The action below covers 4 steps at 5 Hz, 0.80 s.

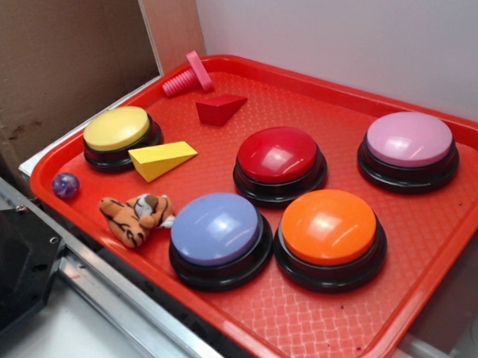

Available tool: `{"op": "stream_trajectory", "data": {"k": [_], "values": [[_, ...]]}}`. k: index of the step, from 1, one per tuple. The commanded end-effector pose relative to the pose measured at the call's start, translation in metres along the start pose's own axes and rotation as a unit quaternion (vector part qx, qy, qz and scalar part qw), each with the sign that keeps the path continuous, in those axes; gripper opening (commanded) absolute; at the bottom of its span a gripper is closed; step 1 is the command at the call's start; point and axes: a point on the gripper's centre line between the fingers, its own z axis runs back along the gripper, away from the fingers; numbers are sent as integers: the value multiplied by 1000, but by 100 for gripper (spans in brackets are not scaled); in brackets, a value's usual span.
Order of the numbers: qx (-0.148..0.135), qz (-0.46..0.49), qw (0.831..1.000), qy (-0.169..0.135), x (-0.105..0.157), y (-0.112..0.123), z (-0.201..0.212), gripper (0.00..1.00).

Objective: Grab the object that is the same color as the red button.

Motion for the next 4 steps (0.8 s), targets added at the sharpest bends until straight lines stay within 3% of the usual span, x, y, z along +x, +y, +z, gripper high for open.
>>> {"op": "stream_trajectory", "data": {"k": [1,2,3,4], "values": [[0,0,1000,0,0,0,0,100],[-7,73,996,-54,24,-2,-25,100],[1,145,988,-54,48,-2,-47,100],[25,221,971,-88,78,4,-74,100]]}}
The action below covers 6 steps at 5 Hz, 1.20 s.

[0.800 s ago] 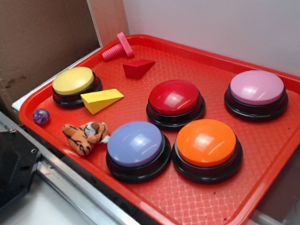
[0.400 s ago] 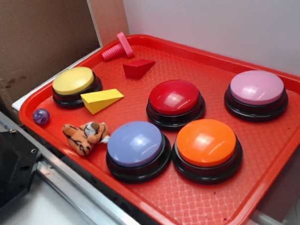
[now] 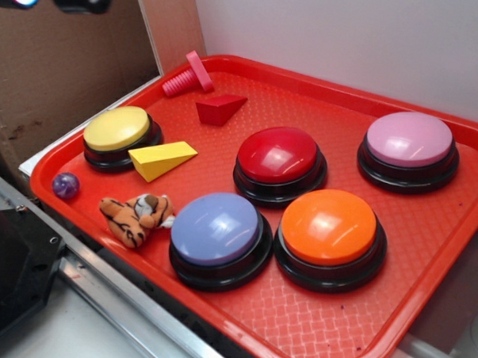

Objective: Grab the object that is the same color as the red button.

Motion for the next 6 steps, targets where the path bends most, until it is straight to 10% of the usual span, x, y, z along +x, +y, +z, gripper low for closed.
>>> {"op": "stream_trajectory", "data": {"k": [1,6], "values": [[27,79,995,-47,71,-3,-65,100],[56,70,995,-31,139,15,-181,100]]}}
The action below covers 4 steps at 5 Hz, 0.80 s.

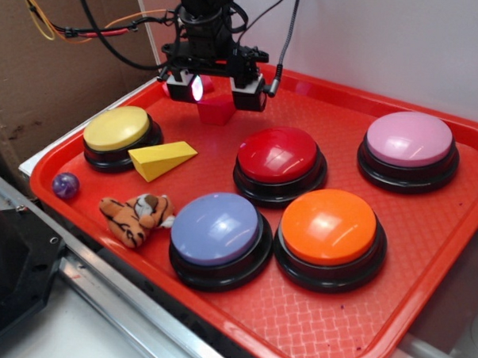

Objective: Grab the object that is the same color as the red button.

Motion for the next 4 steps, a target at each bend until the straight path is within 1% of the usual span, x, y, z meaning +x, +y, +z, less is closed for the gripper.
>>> {"op": "stream_trajectory", "data": {"k": [1,2,3,4], "values": [[-34,-32,999,-7,26,5,-4,29],[-17,-16,1000,16,29,4,1,0],[4,-27,999,29,31,3,24,0],[0,-45,999,20,30,-6,71,0]]}}
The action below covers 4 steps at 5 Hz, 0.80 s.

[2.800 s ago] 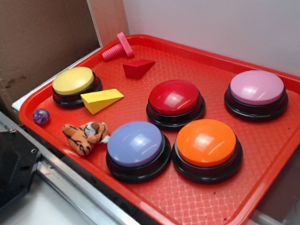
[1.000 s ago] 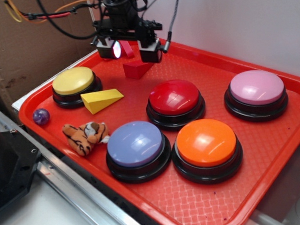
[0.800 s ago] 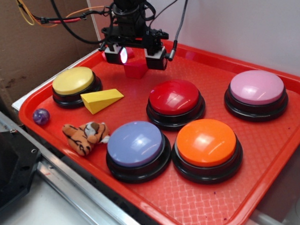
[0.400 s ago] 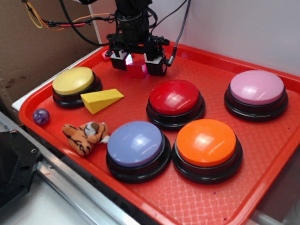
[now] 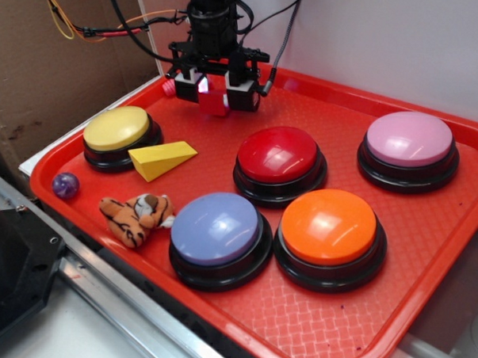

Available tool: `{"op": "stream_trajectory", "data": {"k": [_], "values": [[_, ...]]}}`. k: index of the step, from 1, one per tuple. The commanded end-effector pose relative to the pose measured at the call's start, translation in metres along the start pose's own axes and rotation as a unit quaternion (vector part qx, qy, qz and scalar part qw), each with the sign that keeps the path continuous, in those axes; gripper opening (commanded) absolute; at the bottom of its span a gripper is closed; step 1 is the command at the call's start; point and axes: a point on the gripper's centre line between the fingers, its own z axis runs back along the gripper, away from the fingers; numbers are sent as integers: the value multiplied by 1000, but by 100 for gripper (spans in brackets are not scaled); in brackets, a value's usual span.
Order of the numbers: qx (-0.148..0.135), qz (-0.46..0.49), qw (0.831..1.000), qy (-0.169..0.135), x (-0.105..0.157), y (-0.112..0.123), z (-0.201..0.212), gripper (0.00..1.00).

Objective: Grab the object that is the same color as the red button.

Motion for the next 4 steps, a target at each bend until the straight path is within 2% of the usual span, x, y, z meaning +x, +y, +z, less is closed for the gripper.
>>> {"op": "stream_trajectory", "data": {"k": [1,2,3,4], "values": [[-53,-3,996,-71,-8,-4,125,0],[-85,-15,992,-88,-28,-3,171,0],[-96,-28,987,-125,-54,-8,199,0],[-70,-62,990,-104,-57,-13,195,0]]}}
